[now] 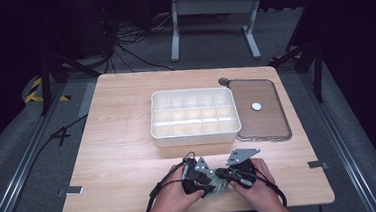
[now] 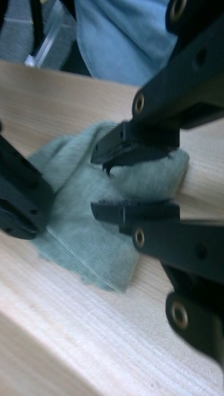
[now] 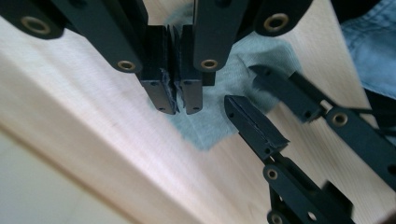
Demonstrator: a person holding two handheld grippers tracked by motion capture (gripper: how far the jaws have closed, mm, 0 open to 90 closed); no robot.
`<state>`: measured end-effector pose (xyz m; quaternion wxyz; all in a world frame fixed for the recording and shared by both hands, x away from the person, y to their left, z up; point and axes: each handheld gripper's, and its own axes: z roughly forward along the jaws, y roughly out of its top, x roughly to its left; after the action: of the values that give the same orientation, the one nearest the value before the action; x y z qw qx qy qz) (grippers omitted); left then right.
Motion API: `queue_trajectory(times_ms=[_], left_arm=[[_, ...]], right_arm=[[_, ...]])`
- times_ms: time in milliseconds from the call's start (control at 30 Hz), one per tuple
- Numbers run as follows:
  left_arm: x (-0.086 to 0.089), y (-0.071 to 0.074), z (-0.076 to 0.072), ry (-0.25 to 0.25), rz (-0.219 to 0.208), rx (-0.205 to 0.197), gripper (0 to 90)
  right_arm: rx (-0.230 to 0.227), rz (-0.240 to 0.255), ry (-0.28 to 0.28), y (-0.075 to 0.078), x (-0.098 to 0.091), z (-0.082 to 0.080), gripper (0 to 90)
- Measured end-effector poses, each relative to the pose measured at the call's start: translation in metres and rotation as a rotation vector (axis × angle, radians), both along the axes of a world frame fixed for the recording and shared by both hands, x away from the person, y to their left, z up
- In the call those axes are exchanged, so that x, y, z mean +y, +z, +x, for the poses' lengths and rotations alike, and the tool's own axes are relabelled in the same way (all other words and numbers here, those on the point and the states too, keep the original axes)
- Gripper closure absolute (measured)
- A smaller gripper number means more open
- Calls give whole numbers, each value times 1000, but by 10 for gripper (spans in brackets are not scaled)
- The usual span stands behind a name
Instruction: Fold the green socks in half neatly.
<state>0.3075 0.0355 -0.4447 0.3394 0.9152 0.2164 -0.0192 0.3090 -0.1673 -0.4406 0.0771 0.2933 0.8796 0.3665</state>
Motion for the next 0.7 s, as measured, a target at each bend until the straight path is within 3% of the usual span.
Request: queue_trajectory(times_ms=[100,200,300,400,467,700], left_arm=[[11,11,3,41,-37,-7,625],[18,15,6,62,-45,-11,531],[30,18,11,87,-2,-23,495],[35,16,12,84,49,-6,444],[37,13,14,52,103,-11,400],[36,3,12,-29,171,-2,299]], right_arm=[[0,33,-13,14,-9,-1,838],[-13,50,-17,25,-15,-5,867],[-4,46,-2,29,-13,-8,895],[65,26,19,24,-8,-8,897],[101,5,17,19,-5,-7,897],[164,-53,37,3,8,-4,899]])
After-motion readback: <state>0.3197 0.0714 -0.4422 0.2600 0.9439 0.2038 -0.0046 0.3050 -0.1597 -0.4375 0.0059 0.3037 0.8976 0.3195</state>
